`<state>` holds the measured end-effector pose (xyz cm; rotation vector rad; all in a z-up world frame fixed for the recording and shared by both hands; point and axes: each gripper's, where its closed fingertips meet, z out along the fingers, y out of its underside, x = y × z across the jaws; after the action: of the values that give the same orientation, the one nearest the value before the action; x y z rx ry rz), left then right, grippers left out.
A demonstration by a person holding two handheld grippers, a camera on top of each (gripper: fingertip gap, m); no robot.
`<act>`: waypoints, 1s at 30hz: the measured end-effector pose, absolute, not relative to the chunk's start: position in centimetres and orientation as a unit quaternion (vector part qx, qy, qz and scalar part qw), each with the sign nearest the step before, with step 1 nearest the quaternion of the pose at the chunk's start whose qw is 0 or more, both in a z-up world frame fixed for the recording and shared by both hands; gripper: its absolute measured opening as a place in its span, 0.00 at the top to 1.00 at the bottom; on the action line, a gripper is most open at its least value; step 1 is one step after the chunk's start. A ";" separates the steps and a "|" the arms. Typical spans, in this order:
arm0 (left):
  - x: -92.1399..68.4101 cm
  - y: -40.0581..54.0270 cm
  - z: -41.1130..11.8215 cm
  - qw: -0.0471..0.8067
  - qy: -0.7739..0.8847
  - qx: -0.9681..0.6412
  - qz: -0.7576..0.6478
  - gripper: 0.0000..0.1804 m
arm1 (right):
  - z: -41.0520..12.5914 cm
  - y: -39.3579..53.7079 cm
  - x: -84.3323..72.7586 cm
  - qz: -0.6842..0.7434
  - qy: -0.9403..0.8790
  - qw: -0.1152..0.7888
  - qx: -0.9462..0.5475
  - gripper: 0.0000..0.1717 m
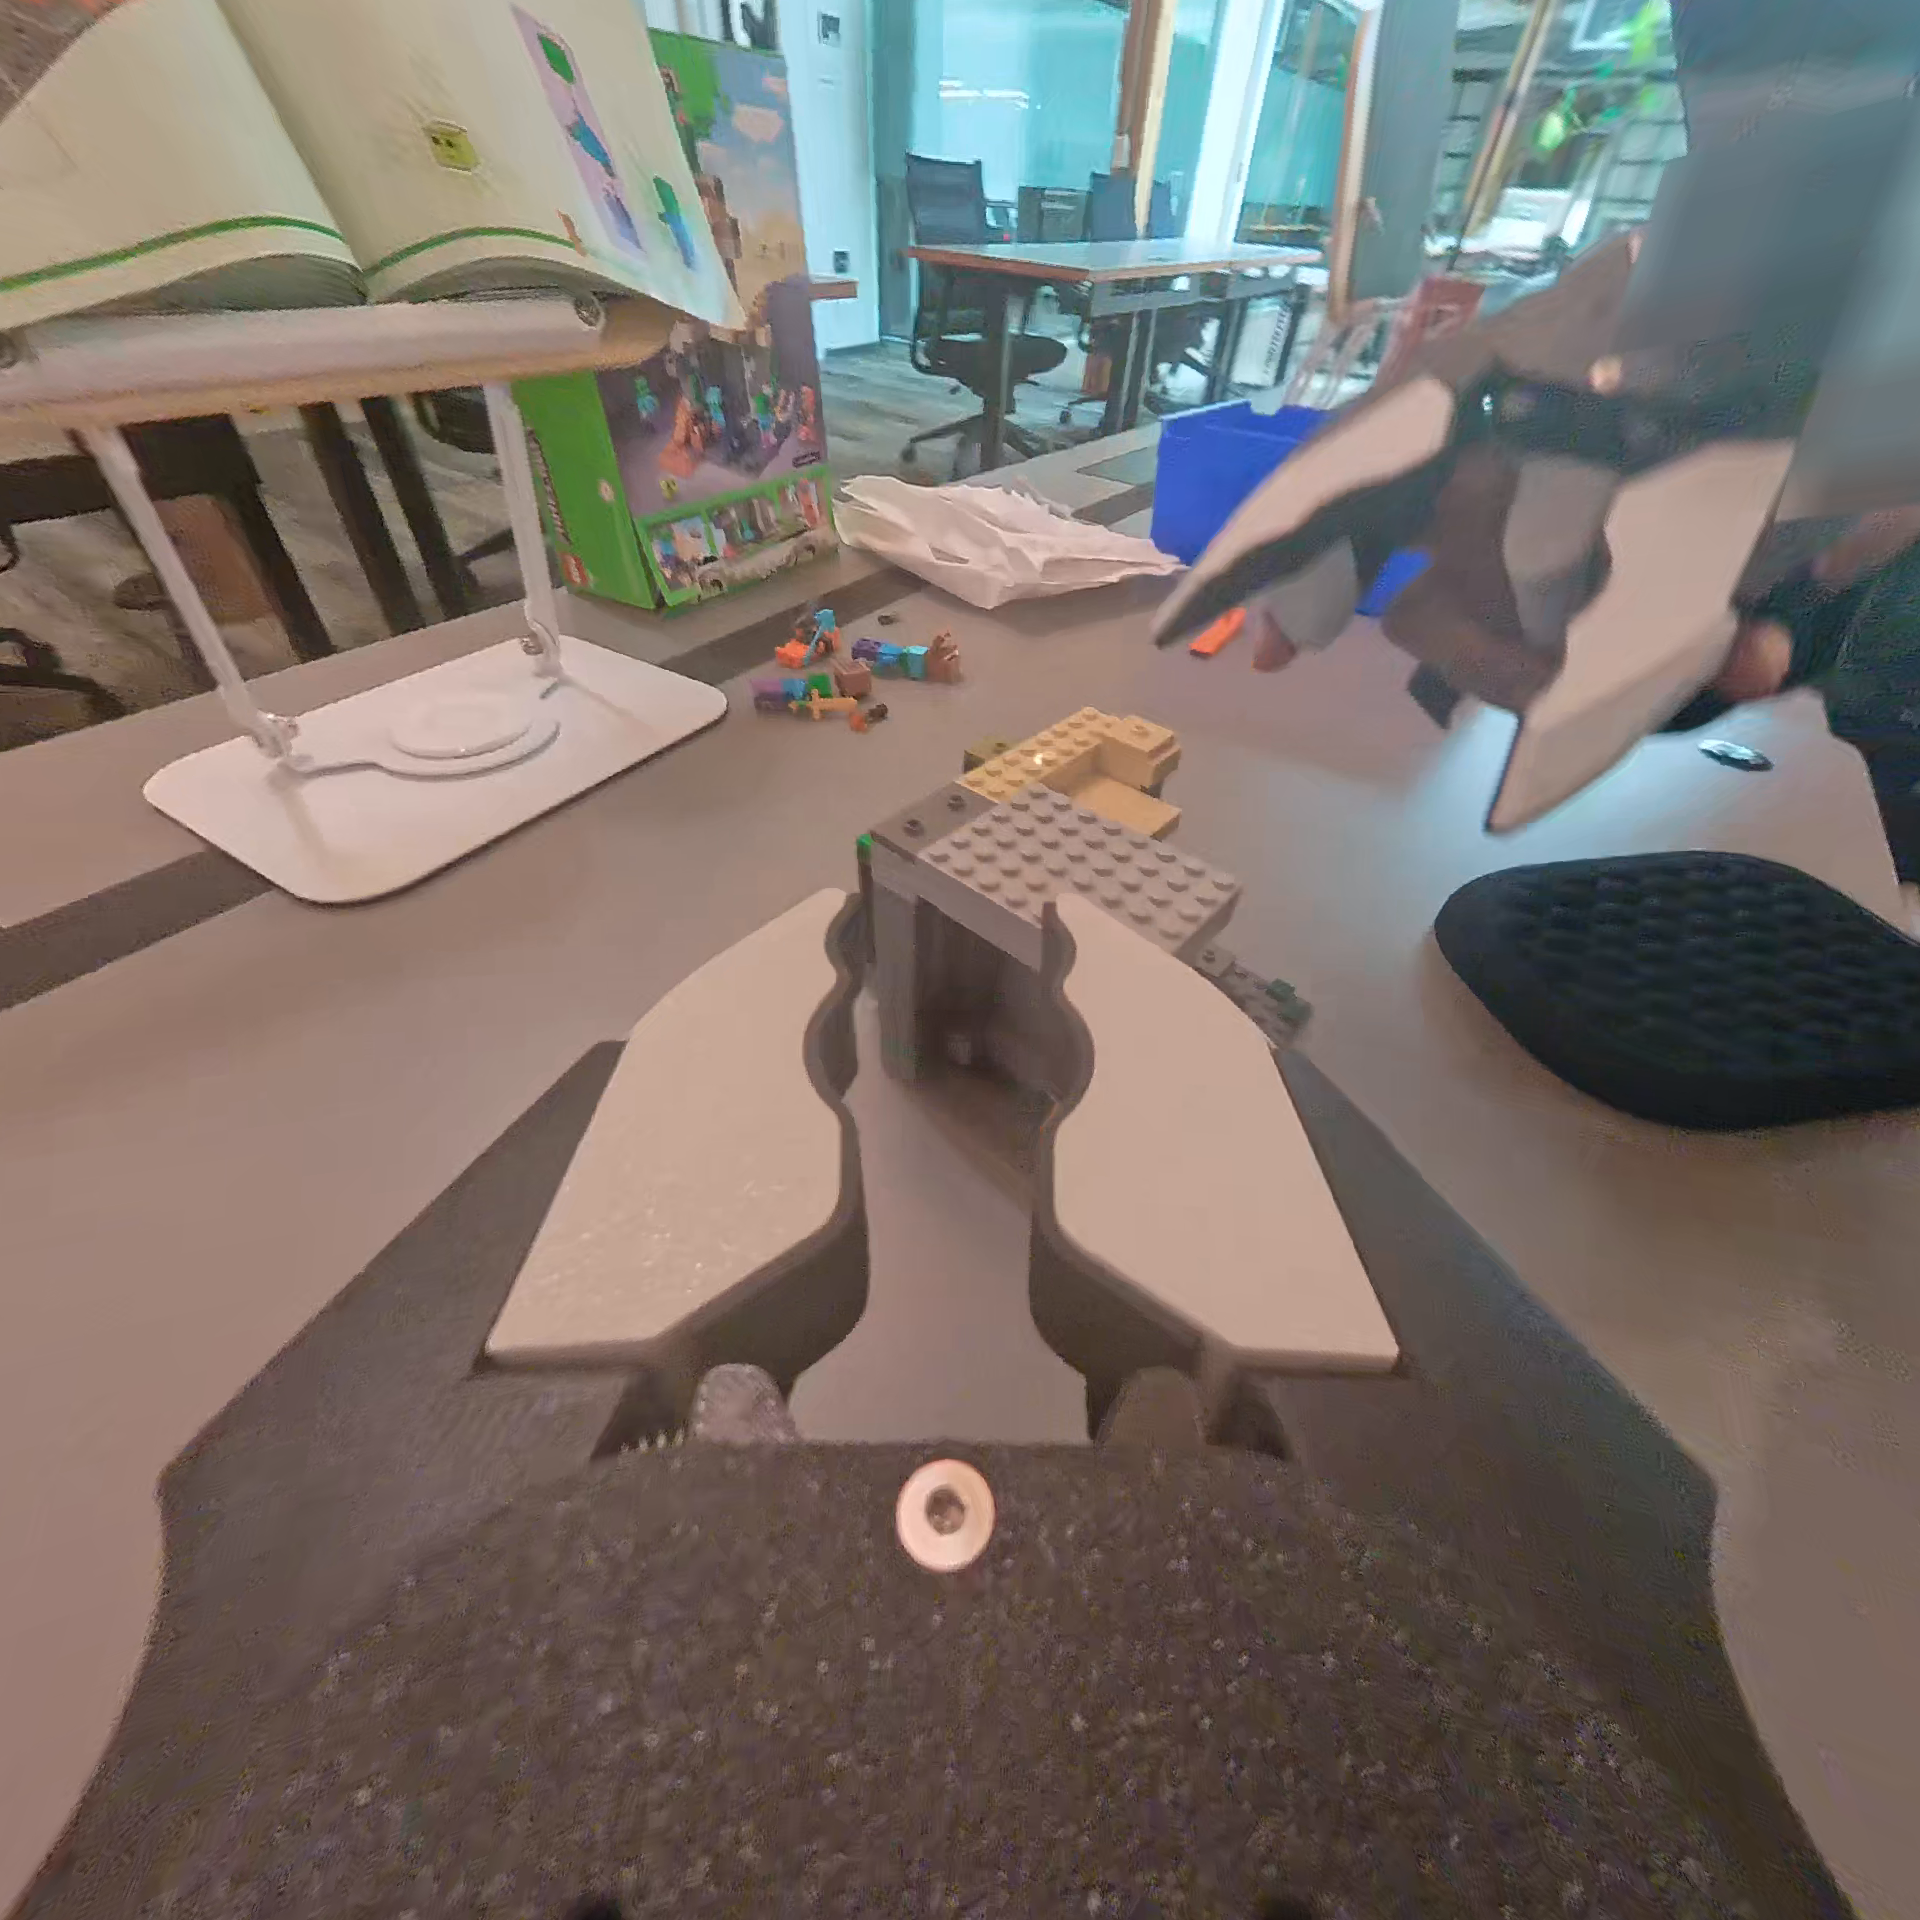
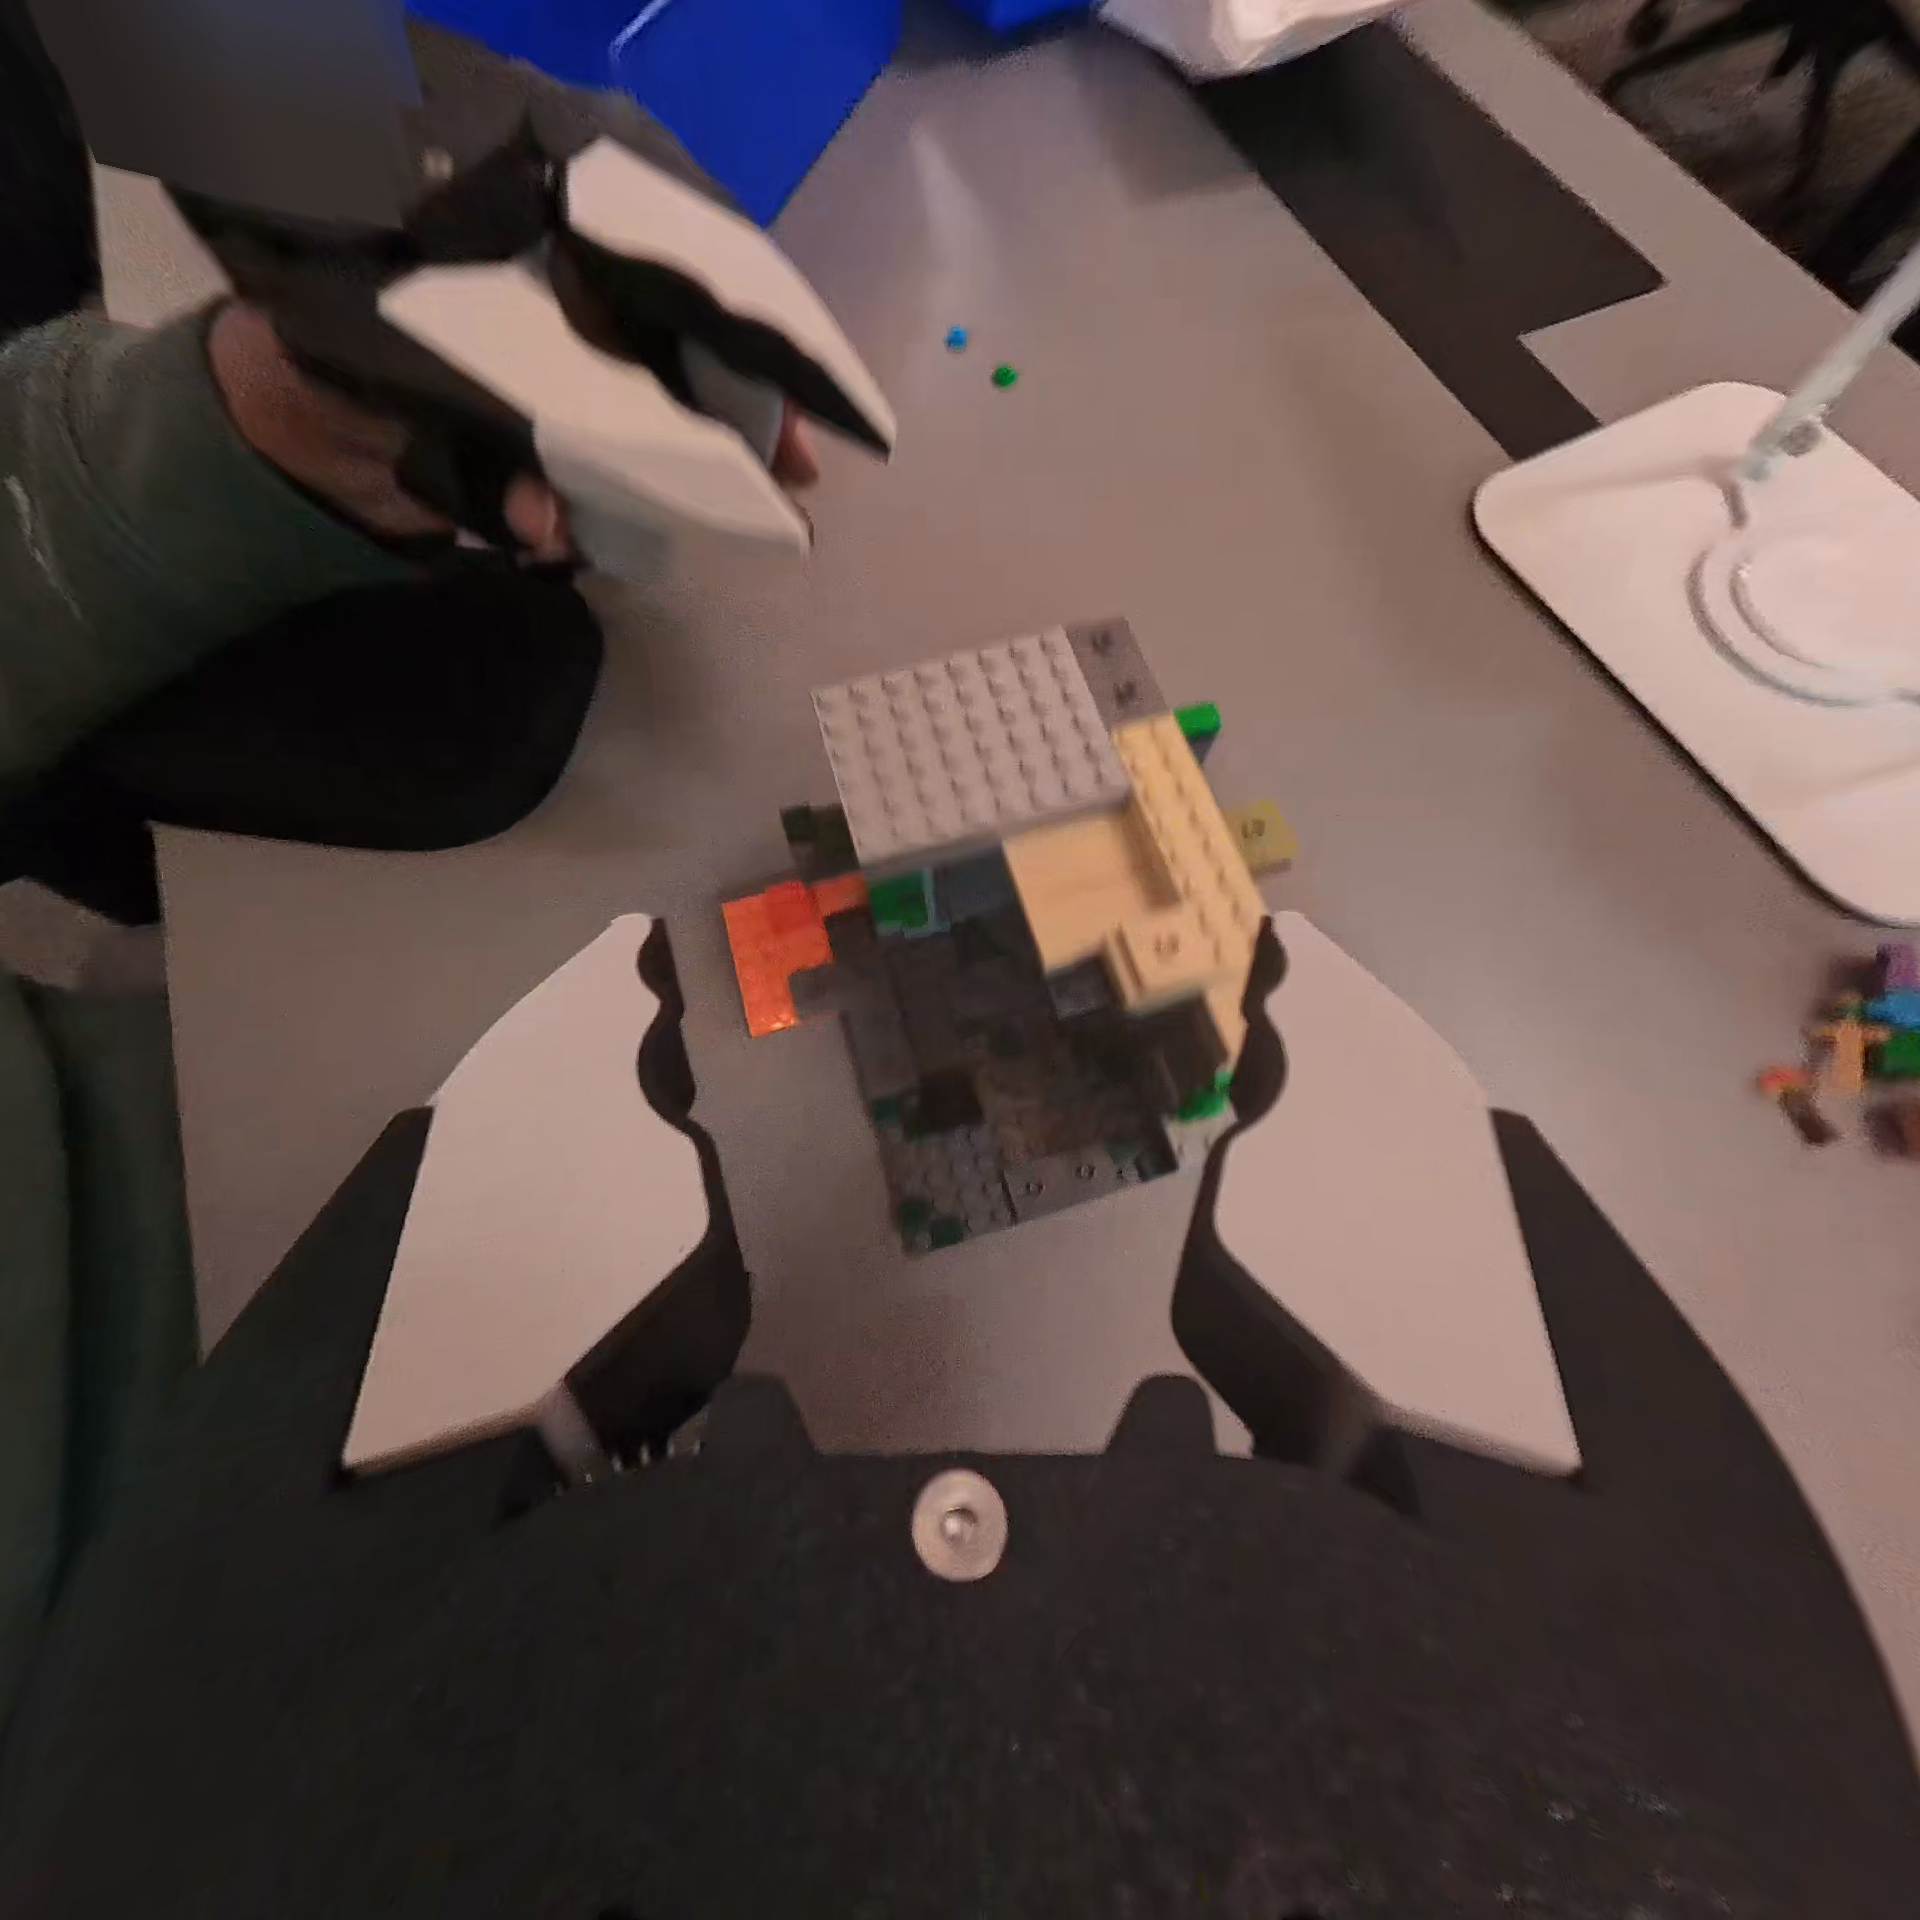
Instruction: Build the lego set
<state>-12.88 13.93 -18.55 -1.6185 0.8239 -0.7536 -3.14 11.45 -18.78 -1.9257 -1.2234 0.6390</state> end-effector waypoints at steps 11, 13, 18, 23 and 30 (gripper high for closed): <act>-9.5 17.1 -20.8 0.310 0.530 -0.598 -0.516 0.63 | -26.3 12.9 -0.3 0.237 -0.412 0.424 -0.771 0.40; -9.3 17.3 -21.4 0.264 0.539 -0.591 -0.539 0.63 | -26.5 13.8 -0.5 0.236 -0.441 0.420 -0.757 0.42; -8.7 16.7 -22.3 0.193 0.549 -0.574 -0.575 0.69 | -26.5 16.4 0.1 0.232 -0.488 0.429 -0.724 0.59; -8.5 15.8 -22.2 0.206 0.552 -0.575 -0.567 0.76 | -26.8 17.6 0.4 0.250 -0.529 0.404 -0.703 0.87; -8.2 15.2 -22.7 0.296 0.537 -0.610 -0.503 0.89 | -26.6 21.0 -0.8 0.277 -0.602 0.342 -0.667 0.86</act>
<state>-8.25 15.19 -22.69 -1.6222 1.4286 -1.3369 -0.85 21.01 -26.65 -1.7338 -1.5645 0.7209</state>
